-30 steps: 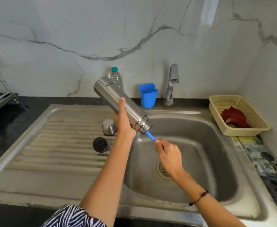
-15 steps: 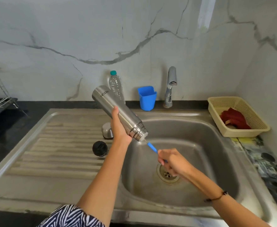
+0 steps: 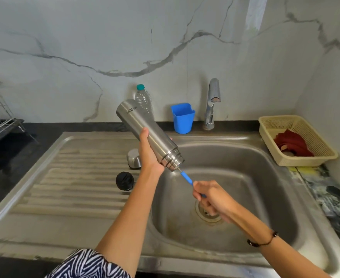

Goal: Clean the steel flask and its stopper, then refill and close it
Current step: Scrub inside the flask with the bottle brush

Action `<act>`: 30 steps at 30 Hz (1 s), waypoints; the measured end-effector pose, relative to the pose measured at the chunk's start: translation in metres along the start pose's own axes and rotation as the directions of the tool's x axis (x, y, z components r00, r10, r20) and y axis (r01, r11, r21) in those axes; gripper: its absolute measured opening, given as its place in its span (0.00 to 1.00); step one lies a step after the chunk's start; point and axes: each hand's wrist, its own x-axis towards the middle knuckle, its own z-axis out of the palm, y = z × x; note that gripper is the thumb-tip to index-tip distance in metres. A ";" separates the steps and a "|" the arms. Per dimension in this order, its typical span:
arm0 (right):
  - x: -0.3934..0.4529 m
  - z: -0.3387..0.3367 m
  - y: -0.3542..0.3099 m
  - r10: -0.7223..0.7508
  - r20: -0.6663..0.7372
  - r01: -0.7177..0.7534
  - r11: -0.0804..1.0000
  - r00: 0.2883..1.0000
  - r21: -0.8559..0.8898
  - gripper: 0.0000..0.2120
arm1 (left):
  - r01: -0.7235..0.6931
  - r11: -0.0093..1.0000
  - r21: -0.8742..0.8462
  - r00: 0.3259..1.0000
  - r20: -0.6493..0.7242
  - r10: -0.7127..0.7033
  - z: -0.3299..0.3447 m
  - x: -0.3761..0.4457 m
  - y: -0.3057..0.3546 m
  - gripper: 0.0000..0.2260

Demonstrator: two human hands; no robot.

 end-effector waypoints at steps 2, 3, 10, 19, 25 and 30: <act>-0.002 -0.004 0.000 0.007 0.030 -0.008 1.000 1.000 0.005 0.19 | -0.003 1.000 -0.018 1.000 -0.022 0.003 -0.003 0.001 -0.002 0.29; 0.000 -0.004 -0.003 -0.001 0.029 0.001 1.000 1.000 0.002 0.19 | -0.003 1.000 -0.008 1.000 -0.023 0.003 -0.002 -0.002 -0.006 0.28; -0.004 -0.011 -0.001 -0.031 0.029 0.032 0.999 0.999 -0.027 0.18 | -0.031 0.999 0.010 0.998 -0.056 0.032 0.003 0.004 0.003 0.33; -0.003 -0.015 -0.006 -0.106 -0.026 0.102 0.988 0.994 -0.115 0.19 | -0.038 0.994 0.104 0.998 -0.044 0.043 0.016 0.001 0.002 0.40; 0.001 -0.020 -0.003 -0.294 -0.118 0.238 0.907 0.949 -0.346 0.20 | -0.079 0.990 0.120 0.993 -0.077 0.089 0.022 0.004 0.004 0.28; 0.007 -0.019 0.003 -0.450 -0.121 0.325 0.781 0.885 -0.534 0.19 | -0.020 0.991 0.134 0.994 -0.108 0.034 0.021 -0.001 -0.004 0.34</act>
